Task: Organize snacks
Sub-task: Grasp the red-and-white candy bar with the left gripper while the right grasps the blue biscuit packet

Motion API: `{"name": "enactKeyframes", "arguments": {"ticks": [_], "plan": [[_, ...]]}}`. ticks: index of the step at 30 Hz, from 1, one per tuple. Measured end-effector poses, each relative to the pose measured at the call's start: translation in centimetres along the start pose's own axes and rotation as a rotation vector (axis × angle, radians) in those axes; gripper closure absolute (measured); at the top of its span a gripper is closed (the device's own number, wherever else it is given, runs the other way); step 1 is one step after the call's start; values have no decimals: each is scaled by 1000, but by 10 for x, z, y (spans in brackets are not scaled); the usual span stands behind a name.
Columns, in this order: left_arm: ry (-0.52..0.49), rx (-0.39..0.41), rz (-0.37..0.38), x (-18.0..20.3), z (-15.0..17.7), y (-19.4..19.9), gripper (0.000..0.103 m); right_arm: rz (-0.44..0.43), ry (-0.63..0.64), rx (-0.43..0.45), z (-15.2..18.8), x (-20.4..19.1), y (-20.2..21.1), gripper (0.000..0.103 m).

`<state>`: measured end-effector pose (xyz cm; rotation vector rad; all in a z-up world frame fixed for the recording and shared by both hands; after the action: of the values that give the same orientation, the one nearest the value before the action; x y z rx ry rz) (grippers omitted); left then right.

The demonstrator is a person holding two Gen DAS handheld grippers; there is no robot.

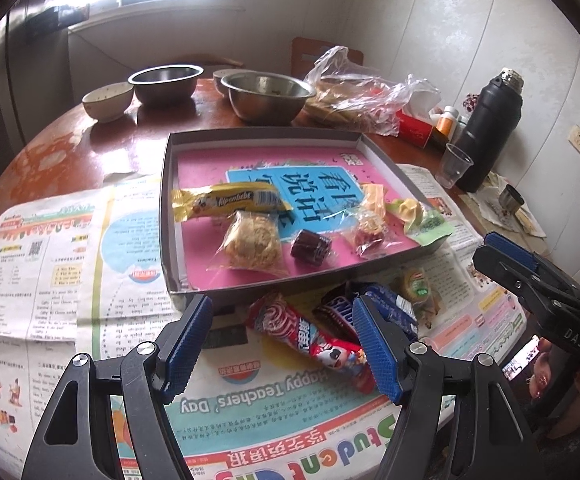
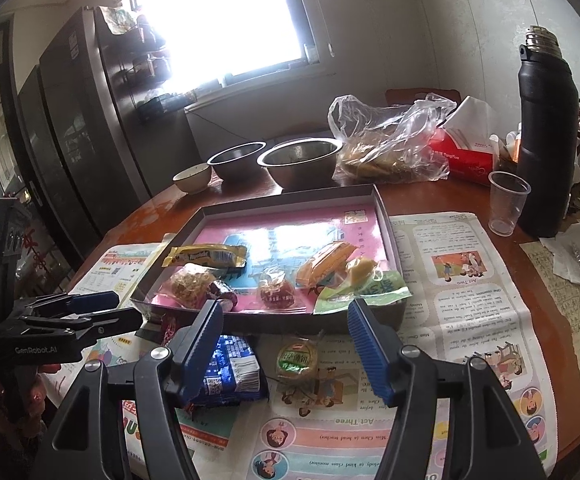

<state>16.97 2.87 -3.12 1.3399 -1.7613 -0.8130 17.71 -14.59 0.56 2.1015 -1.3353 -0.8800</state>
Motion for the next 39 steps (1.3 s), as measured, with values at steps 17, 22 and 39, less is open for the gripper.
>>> {"name": "enactKeyframes", "arguments": {"ticks": [17,22,39], "plan": [[27,-75,10,-4,11,-26,29,-26,59,-59,16,-23,-16,39],[34,-94,14,-4,14,-33,29,-41,79,-84,23,-29,-25,39],[58,-136,24,-5,19,-51,29,-75,196,-178,46,-51,-69,39]]}}
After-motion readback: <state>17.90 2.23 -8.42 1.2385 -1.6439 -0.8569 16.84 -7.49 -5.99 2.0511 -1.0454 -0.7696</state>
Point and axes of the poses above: each gripper's, at about its wrist camera, not at the fingertips, and y roughly against the way its jaws point, x to its right, z to its underside, the point moved 10 cm from there along -y, roughly the way its jaws point, and after that the axes turned 9 degrees about -x, right-handed, at the moved point
